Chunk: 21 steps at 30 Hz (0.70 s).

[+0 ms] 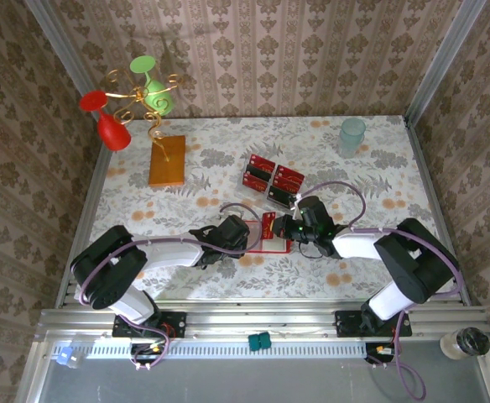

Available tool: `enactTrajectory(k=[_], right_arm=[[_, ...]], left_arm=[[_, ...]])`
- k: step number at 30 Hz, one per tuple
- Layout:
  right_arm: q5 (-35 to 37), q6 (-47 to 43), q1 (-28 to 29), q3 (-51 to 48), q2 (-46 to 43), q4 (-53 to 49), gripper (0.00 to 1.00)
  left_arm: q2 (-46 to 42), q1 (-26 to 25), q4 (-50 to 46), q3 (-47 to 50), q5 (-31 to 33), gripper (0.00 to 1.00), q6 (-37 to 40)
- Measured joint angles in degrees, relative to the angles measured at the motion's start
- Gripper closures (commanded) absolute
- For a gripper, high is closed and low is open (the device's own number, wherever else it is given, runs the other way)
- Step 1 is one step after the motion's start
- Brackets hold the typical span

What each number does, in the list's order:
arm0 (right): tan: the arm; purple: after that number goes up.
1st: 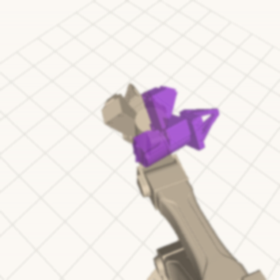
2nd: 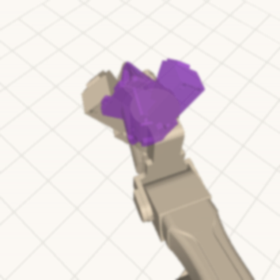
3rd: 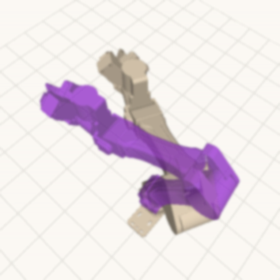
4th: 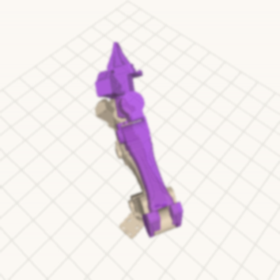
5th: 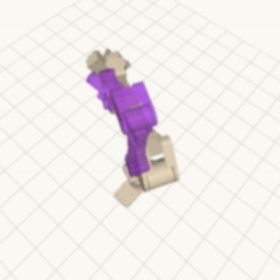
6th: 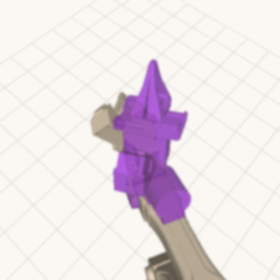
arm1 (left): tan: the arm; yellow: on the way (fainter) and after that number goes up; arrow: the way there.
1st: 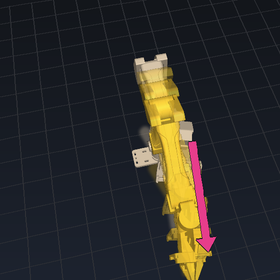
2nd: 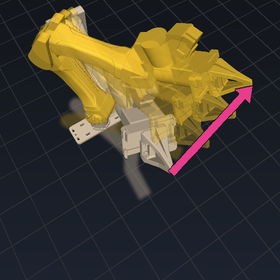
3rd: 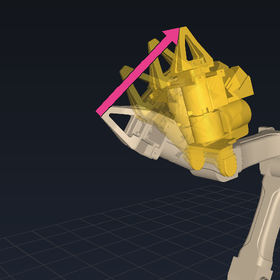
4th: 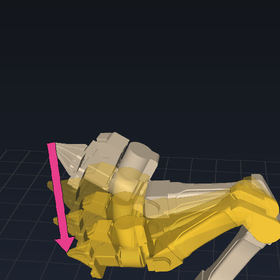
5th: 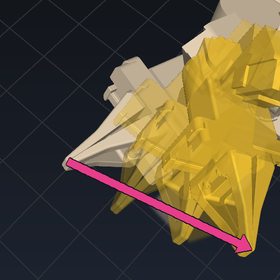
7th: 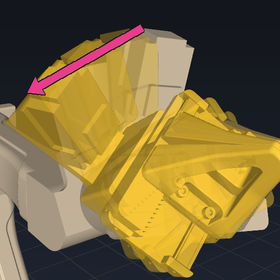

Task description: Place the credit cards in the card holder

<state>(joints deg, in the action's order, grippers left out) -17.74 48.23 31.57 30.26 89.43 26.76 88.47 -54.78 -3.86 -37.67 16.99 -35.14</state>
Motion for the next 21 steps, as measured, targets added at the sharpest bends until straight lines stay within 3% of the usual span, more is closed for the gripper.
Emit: enactTrajectory(k=[21], right_arm=[[-0.3,1.7,0.2,-2.7,1.7,5.6,1.0]], left_arm=[[0.0,0.0,0.0,0.0,0.0,0.39,-0.2]])
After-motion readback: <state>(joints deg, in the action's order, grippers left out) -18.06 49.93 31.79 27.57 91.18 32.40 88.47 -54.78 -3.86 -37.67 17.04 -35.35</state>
